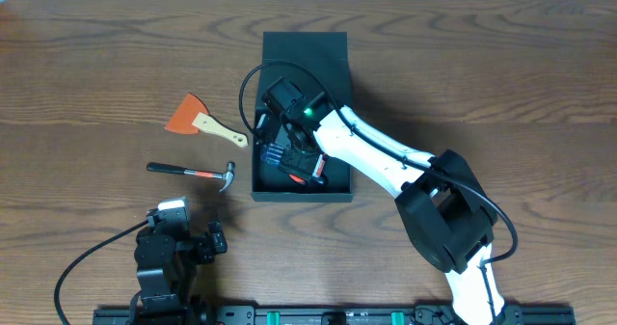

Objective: Pack container
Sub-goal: 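Lift the screwdriver case and lower it into the black box, then release the case and retract the right arm to rest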

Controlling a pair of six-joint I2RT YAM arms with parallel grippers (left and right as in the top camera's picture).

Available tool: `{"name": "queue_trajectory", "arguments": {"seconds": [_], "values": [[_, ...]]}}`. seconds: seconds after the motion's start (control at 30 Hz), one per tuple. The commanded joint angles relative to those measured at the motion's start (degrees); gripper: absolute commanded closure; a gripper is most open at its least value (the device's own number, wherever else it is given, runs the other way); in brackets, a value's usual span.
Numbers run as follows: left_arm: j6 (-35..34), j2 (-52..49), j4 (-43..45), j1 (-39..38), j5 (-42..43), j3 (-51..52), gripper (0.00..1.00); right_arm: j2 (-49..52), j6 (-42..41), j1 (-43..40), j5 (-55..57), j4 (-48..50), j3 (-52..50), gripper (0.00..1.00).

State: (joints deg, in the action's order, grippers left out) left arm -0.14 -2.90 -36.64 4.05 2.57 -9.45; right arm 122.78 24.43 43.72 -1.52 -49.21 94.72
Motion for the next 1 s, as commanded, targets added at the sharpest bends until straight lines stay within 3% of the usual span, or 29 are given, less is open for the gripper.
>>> {"name": "queue_trajectory", "arguments": {"seconds": [0.0, 0.37, 0.7, 0.97], "values": [[0.3, -0.1, -0.2, -0.2, -0.7, 0.6, 0.01, 0.9, -0.2, 0.0, -0.4, 0.2, 0.9, 0.12], [0.3, -0.1, -0.2, -0.2, -0.7, 0.6, 0.01, -4.7, -0.6, 0.2, 0.4, 0.2, 1.3, 0.05], [0.3, -0.1, -0.2, -0.2, -0.7, 0.6, 0.01, -28.3, -5.9, -1.6, -1.1, -10.4, 1.1, 0.01], [0.3, -0.1, -0.2, -0.2, -0.7, 0.6, 0.01, -44.3, -8.2, -9.4, -0.6, -14.2, -3.9, 0.01]]}}
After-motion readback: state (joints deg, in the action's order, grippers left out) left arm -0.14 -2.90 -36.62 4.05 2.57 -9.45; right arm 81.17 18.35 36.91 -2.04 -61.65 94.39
